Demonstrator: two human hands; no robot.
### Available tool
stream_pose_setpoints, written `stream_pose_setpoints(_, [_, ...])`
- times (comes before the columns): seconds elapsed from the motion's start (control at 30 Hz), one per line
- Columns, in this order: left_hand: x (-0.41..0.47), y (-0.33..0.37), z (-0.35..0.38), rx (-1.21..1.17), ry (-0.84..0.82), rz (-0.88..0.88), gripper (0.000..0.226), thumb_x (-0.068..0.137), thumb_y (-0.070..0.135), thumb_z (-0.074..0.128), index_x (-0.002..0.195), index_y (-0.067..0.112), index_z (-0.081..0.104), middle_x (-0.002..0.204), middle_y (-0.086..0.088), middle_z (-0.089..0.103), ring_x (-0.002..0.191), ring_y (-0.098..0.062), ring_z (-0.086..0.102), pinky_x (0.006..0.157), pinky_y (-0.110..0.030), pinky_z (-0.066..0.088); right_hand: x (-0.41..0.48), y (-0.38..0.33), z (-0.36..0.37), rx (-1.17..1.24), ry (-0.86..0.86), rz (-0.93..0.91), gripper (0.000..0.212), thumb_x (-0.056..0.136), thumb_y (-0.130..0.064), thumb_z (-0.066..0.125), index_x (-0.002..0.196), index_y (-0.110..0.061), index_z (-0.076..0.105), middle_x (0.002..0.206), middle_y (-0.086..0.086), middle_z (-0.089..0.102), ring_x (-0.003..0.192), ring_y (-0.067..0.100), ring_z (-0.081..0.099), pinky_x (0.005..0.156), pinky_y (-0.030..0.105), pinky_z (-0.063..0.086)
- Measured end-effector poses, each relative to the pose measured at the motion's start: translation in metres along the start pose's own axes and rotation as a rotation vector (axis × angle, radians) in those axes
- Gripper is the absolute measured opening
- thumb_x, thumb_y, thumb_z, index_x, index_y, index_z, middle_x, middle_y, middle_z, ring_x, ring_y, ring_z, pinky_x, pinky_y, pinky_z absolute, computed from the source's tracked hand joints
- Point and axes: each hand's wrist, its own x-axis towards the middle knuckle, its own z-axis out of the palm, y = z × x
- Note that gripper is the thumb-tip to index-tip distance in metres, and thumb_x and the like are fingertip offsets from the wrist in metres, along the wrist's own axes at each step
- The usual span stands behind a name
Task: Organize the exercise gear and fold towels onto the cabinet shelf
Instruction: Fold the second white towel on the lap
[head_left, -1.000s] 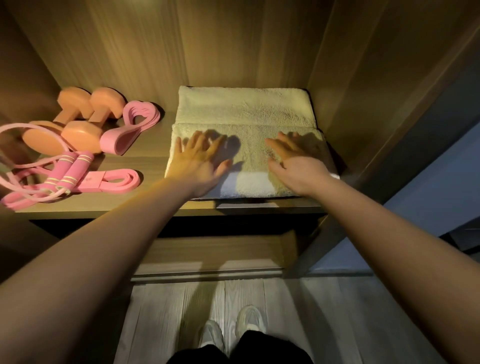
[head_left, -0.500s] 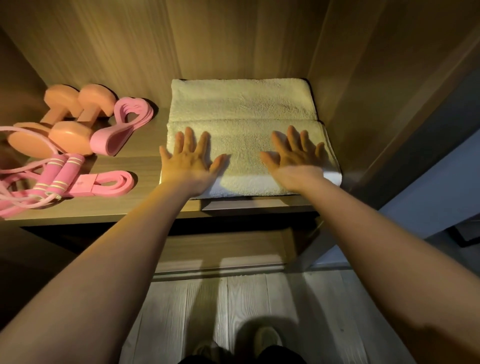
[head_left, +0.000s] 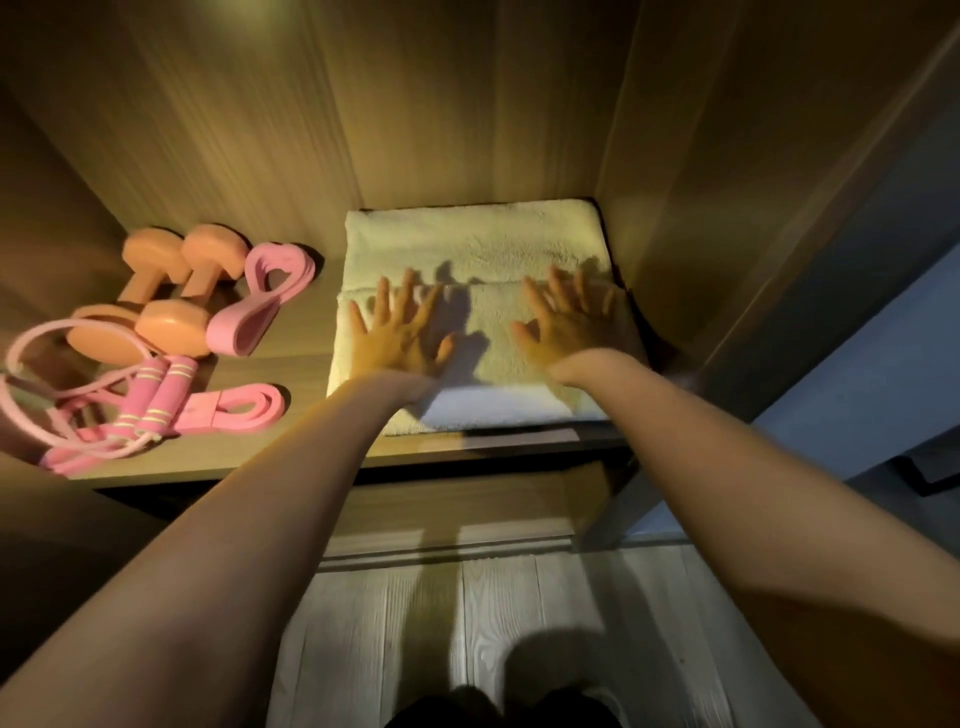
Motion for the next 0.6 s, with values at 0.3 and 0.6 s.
stream_pose_setpoints(0.3, [0.010, 0.009, 0.020, -0.009, -0.050, 0.007, 0.083, 0.077, 0.080, -0.008, 0.150, 0.042, -0.015, 0.158, -0.002, -0.027, 0.144, -0.032, -0.027, 0.114, -0.066, -0.005, 0.021, 0.006, 0.031, -0.009, 0.046, -0.090, 0.065, 0.086, -0.075, 0.000, 0.143, -0.053, -0.022, 0.155, -0.013, -0.033, 0.140, 0.025, -0.035, 0.106, 0.060, -0.023])
stream_pose_setpoints(0.6, [-0.029, 0.034, -0.029, 0.005, -0.186, 0.006, 0.069, 0.098, 0.061, 0.018, 0.152, 0.034, -0.014, 0.159, 0.001, -0.025, 0.146, -0.022, -0.024, 0.117, -0.057, -0.010, -0.039, 0.002, -0.028, -0.082, -0.048, -0.093, 0.062, 0.096, -0.064, 0.011, 0.150, -0.043, -0.013, 0.158, -0.006, -0.026, 0.146, 0.025, -0.023, 0.114, 0.059, -0.014])
